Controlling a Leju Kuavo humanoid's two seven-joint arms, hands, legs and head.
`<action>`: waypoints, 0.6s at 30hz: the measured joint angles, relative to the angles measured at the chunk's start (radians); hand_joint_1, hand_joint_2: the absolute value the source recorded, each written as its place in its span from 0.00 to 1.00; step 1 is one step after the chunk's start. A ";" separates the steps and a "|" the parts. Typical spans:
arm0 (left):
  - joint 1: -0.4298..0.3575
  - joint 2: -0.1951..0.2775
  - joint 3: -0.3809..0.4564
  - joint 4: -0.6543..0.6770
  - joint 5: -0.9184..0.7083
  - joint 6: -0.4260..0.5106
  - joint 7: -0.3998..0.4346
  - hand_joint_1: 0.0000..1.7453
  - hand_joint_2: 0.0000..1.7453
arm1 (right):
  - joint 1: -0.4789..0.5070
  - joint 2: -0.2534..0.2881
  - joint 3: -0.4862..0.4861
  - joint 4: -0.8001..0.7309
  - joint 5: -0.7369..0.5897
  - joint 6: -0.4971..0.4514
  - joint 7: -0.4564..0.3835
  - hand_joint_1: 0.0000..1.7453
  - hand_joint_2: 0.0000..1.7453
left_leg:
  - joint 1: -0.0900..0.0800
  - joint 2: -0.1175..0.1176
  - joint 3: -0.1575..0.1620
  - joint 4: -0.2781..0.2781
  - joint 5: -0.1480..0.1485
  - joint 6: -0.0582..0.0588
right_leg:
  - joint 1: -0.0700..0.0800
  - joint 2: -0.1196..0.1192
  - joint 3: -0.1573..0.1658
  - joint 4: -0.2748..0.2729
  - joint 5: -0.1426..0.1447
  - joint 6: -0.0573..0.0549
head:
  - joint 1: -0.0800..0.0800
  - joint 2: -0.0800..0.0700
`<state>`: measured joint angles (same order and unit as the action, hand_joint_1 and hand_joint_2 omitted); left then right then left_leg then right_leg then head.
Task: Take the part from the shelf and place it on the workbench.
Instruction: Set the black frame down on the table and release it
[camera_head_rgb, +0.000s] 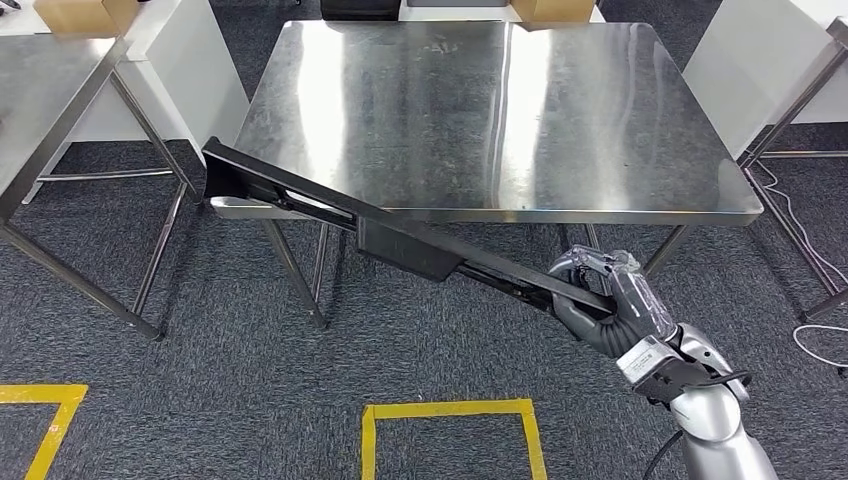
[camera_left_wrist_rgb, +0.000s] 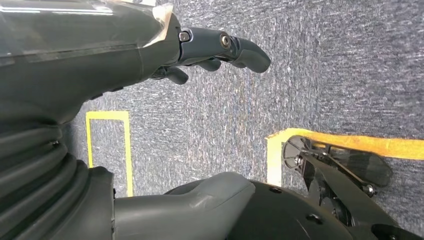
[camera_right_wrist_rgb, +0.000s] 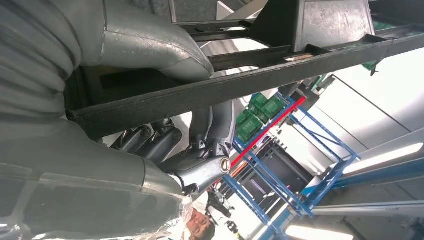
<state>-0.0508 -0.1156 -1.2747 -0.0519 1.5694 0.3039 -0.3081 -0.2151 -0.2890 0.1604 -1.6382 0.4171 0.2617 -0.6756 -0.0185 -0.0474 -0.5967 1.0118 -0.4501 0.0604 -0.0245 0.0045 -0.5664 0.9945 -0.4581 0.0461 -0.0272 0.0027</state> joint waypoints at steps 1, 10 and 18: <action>0.000 0.001 -0.002 0.000 0.000 -0.004 -0.001 0.00 1.00 | 0.005 0.000 -0.002 -0.007 0.002 0.000 0.001 1.00 1.00 | 0.001 0.000 0.005 -0.007 -0.001 0.008 | 0.000 0.000 0.004 -0.007 0.001 0.003 | -0.001 0.000; 0.003 -0.004 -0.004 -0.001 0.001 -0.005 0.003 0.00 1.00 | 0.019 -0.002 -0.015 -0.025 0.001 0.006 -0.001 1.00 1.00 | 0.024 0.002 0.088 -0.057 -0.029 0.010 | -0.006 -0.002 -0.126 0.201 -0.036 0.025 | 0.004 0.000; 0.000 -0.003 -0.002 0.001 0.002 0.006 0.002 0.00 1.00 | 0.005 -0.005 -0.016 -0.018 -0.013 0.022 -0.003 1.00 1.00 | 0.029 0.009 0.121 -0.025 -0.103 -0.032 | -0.010 0.003 0.010 0.001 -0.008 -0.019 | -0.003 0.000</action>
<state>-0.0504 -0.1186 -1.2762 -0.0508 1.5712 0.3099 -0.3058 -0.2103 -0.2941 0.1443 -1.6559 0.4043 0.2833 -0.6786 0.0106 -0.0386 -0.4756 0.9866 -0.5536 0.0289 -0.0347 0.0071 -0.5567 0.9957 -0.4659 0.0272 -0.0298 0.0027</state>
